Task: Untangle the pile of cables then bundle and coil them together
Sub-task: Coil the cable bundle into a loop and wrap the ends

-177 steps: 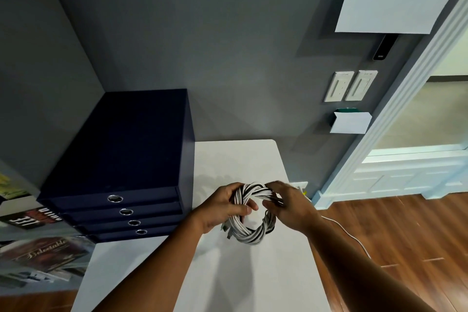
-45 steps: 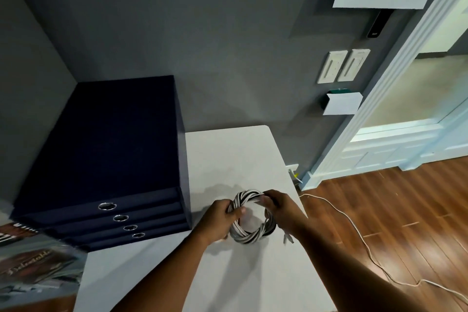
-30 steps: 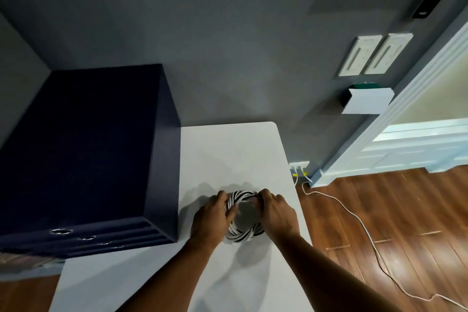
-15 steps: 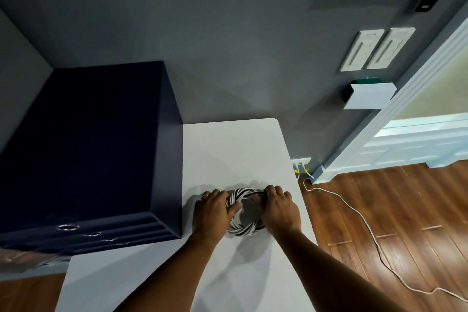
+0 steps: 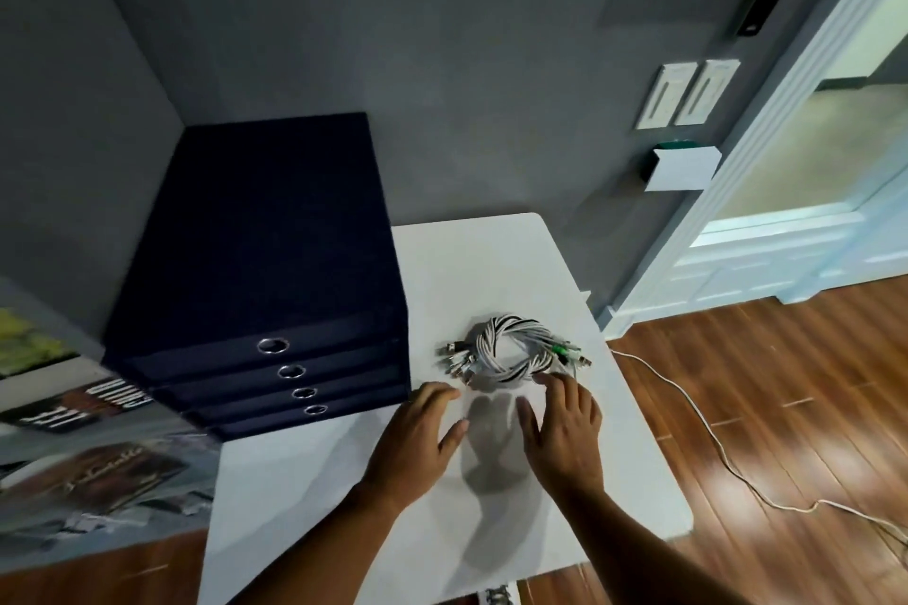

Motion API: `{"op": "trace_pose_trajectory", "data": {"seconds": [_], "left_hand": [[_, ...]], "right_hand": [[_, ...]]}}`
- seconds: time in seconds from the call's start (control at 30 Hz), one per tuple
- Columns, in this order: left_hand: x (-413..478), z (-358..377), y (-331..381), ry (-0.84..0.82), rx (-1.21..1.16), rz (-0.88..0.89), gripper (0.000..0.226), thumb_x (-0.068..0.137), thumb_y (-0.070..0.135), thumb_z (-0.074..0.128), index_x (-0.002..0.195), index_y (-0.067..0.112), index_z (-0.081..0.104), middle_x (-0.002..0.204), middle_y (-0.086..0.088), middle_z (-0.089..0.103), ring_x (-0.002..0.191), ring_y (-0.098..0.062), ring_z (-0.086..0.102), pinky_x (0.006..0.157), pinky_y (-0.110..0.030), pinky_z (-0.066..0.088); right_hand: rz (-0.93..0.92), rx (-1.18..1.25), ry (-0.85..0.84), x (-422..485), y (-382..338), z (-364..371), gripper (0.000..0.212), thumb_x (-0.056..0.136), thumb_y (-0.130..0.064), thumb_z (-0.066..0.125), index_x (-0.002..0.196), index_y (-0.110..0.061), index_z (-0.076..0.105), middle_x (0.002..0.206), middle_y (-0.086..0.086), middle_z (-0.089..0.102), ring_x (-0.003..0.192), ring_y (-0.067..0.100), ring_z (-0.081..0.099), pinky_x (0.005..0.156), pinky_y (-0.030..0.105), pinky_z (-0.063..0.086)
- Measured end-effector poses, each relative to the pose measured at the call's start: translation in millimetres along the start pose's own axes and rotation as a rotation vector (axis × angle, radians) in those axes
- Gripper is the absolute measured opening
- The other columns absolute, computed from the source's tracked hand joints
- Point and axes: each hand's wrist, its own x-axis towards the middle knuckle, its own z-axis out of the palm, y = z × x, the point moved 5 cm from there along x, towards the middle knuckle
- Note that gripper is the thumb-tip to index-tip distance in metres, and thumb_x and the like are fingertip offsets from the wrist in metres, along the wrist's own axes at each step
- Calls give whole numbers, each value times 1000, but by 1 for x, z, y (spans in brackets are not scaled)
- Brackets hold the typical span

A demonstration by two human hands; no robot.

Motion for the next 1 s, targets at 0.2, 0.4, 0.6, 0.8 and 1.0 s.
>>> {"op": "trace_pose_trajectory", "data": {"seconds": [0.2, 0.4, 0.6, 0.8, 1.0], "left_hand": [[-75, -43, -47, 29, -34, -192, 58, 95, 64, 33, 129, 25, 58, 131, 12, 56, 119, -2, 54, 97, -9, 41], [-112, -86, -109, 188, -135, -463, 29, 96, 27, 65, 123, 20, 63, 124, 4, 63, 111, -15, 61, 94, -27, 52], [-127, -126, -151, 468, -277, -699, 22, 93, 17, 70, 112, 7, 67, 110, -6, 67, 99, -21, 63, 85, -29, 47], [-125, -137, -169, 439, -342, -755, 9, 94, 26, 68, 89, 19, 65, 84, 0, 68, 79, -22, 67, 76, -45, 58], [-128, -139, -175, 504, -389, -795, 11, 96, 14, 59, 91, 19, 68, 91, -5, 71, 85, -25, 69, 79, -52, 59]], "right_hand": [[-160, 51, -211, -52, -65, 32, 37, 97, -49, 40, 125, -27, 51, 126, -6, 52, 115, 19, 48, 93, 34, 43], [-345, 90, -442, -62, -137, 62, 44, 99, -43, 40, 139, -25, 44, 136, -5, 47, 123, 15, 44, 101, 29, 38], [-467, 29, -538, -61, -193, 92, 53, 96, -37, 45, 146, -24, 38, 141, -3, 46, 125, 22, 43, 99, 38, 38], [-463, -129, -588, -52, -221, 109, 74, 92, -38, 50, 156, -27, 15, 140, -2, 41, 120, 28, 40, 95, 45, 40], [-401, -212, -666, -45, -237, 119, 73, 94, -37, 51, 155, -23, 15, 143, 3, 34, 124, 31, 36, 99, 46, 38]]}}
